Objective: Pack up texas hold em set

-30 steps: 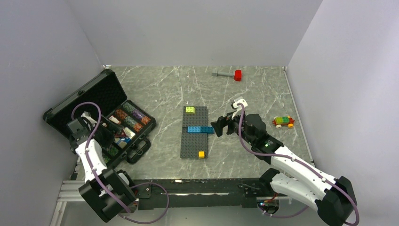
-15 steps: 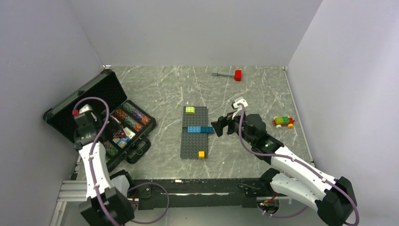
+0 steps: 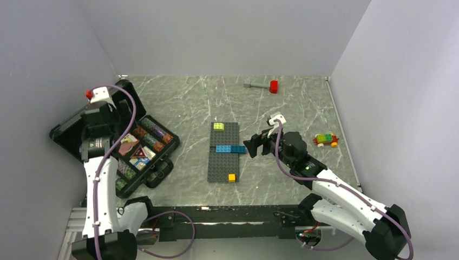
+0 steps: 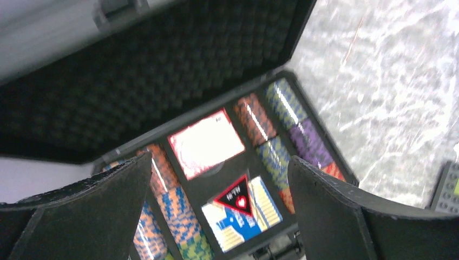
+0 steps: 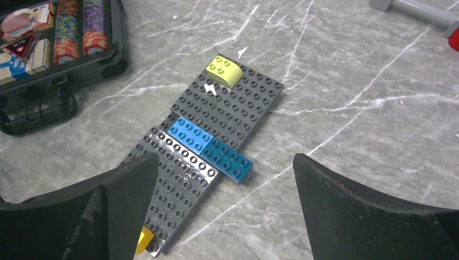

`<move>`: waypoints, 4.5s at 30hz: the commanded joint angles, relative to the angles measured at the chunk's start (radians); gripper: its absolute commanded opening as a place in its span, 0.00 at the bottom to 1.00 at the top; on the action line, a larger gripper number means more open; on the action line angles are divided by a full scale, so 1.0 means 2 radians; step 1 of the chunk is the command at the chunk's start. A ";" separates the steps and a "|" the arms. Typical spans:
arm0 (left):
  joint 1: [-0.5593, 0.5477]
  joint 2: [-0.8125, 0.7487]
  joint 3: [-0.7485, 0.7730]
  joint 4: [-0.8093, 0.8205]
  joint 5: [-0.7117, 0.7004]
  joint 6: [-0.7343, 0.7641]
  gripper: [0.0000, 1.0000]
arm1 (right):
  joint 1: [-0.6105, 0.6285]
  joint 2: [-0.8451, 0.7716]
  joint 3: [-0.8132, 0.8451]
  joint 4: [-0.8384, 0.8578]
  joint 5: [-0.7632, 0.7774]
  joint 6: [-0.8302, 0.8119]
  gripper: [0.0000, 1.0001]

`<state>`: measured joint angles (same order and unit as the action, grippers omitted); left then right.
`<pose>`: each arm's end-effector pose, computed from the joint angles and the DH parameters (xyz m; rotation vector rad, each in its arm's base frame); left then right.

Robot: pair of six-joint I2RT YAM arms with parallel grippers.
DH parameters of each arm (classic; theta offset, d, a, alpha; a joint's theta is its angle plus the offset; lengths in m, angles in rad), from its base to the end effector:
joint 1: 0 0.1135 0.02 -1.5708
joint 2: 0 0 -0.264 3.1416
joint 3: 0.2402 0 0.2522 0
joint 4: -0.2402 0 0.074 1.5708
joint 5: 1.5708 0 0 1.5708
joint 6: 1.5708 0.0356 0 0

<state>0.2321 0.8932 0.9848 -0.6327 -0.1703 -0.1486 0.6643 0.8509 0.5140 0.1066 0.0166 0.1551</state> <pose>0.1801 0.0488 0.3451 -0.4990 2.0518 0.2297 0.1607 0.1251 0.2626 -0.4511 1.7814 0.5662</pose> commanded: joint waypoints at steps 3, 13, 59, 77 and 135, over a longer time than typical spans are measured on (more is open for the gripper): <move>0.001 0.046 0.118 0.033 0.009 0.066 0.99 | -0.002 0.011 0.018 0.003 -0.015 -0.005 1.00; 0.130 0.143 0.242 0.044 0.154 0.029 0.99 | -0.002 -0.007 0.020 -0.001 -0.031 0.024 1.00; 0.093 0.145 0.093 0.075 0.267 -0.034 0.99 | -0.002 -0.055 -0.005 -0.027 -0.046 0.051 1.00; 0.079 0.018 -0.050 0.021 0.267 -0.056 0.88 | 0.043 0.068 0.004 0.064 -0.057 0.130 0.97; 0.024 0.162 -0.099 0.000 0.179 -0.030 0.53 | 0.207 0.766 0.495 0.239 -0.373 0.420 0.53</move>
<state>0.2882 1.1809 0.8288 -0.4938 0.1745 -0.2176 1.0386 2.3695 1.4296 0.5735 -0.6739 1.0023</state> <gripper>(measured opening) 0.526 0.531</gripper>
